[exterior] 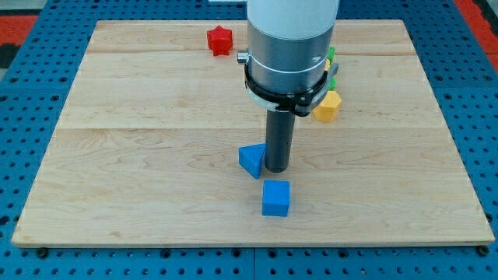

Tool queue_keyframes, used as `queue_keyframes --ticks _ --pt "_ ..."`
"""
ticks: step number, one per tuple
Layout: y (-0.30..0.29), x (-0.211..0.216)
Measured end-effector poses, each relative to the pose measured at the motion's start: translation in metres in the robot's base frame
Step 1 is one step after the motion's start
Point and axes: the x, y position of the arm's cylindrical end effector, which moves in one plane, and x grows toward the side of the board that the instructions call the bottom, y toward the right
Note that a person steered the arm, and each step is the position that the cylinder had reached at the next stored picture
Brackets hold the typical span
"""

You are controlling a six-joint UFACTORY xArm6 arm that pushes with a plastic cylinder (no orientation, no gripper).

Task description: Push the yellow hexagon to the top left of the red star

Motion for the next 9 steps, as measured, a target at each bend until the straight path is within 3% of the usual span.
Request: queue_keyframes --ticks 2,5,7,9 --pt "0.081 -0.024" --pt "0.123 -0.081" --pt "0.060 -0.101" --pt "-0.018 -0.167"
